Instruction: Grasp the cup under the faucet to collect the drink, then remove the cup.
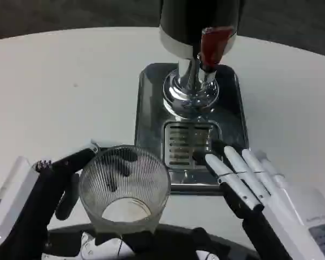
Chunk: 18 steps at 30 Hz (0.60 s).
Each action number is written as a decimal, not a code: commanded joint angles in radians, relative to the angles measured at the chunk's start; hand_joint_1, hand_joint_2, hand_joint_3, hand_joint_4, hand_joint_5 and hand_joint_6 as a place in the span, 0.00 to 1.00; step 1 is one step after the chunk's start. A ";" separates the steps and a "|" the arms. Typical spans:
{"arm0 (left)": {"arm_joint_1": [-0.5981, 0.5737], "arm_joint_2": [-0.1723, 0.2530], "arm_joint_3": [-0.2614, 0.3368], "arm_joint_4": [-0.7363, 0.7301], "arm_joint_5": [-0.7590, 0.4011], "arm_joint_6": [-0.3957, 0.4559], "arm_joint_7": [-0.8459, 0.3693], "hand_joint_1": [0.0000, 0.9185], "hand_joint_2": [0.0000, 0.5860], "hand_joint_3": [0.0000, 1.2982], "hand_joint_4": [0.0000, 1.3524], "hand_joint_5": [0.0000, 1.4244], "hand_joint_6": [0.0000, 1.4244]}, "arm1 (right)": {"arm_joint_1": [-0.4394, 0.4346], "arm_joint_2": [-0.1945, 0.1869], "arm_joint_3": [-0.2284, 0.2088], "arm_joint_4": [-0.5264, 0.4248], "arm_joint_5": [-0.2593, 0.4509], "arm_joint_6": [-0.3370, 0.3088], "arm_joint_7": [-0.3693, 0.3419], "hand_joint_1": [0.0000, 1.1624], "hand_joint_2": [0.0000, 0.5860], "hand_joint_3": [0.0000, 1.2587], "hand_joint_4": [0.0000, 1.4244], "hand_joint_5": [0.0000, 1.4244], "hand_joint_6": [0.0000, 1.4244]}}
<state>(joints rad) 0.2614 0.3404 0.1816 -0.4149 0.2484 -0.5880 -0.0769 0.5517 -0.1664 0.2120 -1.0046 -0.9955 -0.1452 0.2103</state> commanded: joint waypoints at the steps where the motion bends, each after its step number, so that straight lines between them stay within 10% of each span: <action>1: 0.006 -0.008 -0.005 -0.018 -0.010 -0.002 -0.005 0.68 0.18 0.75 0.82 0.91 1.00 | 0.014 0.008 -0.004 -0.023 0.001 -0.015 0.012 0.38 0.81 0.07 0.00 0.00 0.00; 18: -0.068 -0.059 -0.036 0.030 0.023 0.039 0.027 0.68 0.18 0.75 0.82 0.91 1.00 | 0.080 0.043 -0.046 -0.043 -0.009 -0.020 0.009 0.39 0.83 0.07 0.00 0.00 0.00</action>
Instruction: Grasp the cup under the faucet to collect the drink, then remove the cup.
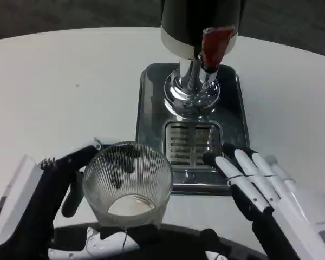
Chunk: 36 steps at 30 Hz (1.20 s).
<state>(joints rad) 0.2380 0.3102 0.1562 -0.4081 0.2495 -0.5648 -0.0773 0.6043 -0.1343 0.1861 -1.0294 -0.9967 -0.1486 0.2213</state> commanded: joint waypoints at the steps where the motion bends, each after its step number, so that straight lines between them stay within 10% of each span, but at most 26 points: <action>1: -0.067 -0.035 -0.014 0.041 0.036 0.020 0.037 0.68 0.18 0.75 0.82 0.91 1.00 | 0.028 0.016 -0.023 -0.018 -0.011 -0.018 -0.002 0.40 0.83 0.08 0.00 0.00 0.00; 15: -0.464 0.005 -0.064 0.509 0.235 -0.042 0.210 0.68 0.18 0.75 0.82 0.91 1.00 | 0.106 0.107 -0.048 -0.018 -0.038 -0.094 -0.038 0.40 0.83 0.08 0.00 0.00 0.00; 36: -1.009 -0.022 -0.364 1.253 0.457 -0.071 0.649 0.68 0.17 0.75 0.82 0.91 1.00 | 0.183 0.231 -0.117 -0.018 -0.016 -0.224 -0.033 0.40 0.83 0.08 0.01 0.00 0.00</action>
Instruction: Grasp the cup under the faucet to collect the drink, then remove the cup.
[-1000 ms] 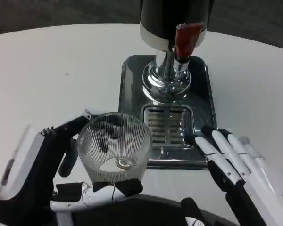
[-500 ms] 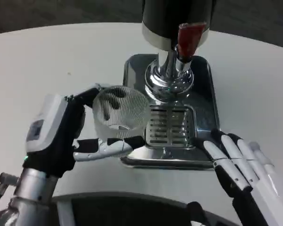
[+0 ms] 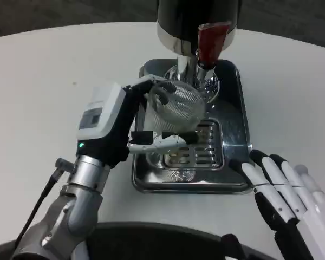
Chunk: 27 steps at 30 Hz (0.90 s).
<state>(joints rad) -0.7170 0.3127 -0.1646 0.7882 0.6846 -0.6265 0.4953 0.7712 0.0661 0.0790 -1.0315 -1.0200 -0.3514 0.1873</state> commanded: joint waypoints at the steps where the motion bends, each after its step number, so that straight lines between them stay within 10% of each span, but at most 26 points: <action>1: -0.070 -0.035 -0.056 0.084 0.024 -0.004 0.092 0.68 0.17 0.75 0.82 0.91 1.00 | 0.016 0.035 -0.010 -0.016 0.006 -0.023 0.000 0.40 0.83 0.08 0.01 0.00 0.00; 19: -0.130 -0.050 -0.190 0.323 0.016 0.022 0.156 0.65 0.11 0.72 0.73 0.84 0.96 | 0.070 0.067 -0.040 -0.016 0.040 -0.064 -0.007 0.41 0.83 0.08 0.01 0.00 0.00; 27: -0.122 -0.030 -0.210 0.315 0.004 0.042 0.154 0.51 0.14 0.32 0.33 0.55 0.63 | 0.072 0.068 -0.027 -0.016 0.044 -0.044 0.009 0.42 0.83 0.08 0.01 0.00 0.00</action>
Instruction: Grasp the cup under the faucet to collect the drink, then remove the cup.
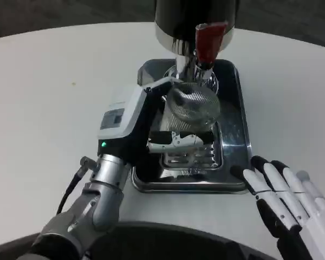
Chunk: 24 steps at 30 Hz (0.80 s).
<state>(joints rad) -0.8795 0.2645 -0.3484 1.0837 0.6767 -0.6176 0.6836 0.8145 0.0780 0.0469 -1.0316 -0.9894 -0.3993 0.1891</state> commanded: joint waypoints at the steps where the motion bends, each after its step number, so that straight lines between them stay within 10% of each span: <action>1: 0.040 0.019 -0.028 0.020 0.009 0.032 -0.039 0.49 0.13 0.27 0.29 0.52 0.59 | 0.030 0.057 0.006 -0.016 0.013 0.005 0.007 0.42 0.83 0.08 0.01 0.00 0.00; 7: 0.040 0.023 -0.044 0.015 0.000 0.026 -0.075 0.44 0.14 0.02 0.11 0.37 0.37 | 0.049 0.055 0.018 -0.016 0.022 0.016 0.014 0.43 0.83 0.08 0.01 0.00 0.04; 24: 0.160 0.075 0.025 -0.143 -0.061 -0.028 -0.058 0.14 0.05 0.00 0.01 0.27 0.20 | 0.071 0.046 0.042 -0.016 0.023 0.019 -0.001 0.44 0.83 0.08 0.01 0.01 0.07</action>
<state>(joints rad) -0.7823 0.3127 -0.3605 1.0006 0.6547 -0.6178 0.6198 0.8507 0.0784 0.0842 -1.0316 -0.9747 -0.3791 0.1979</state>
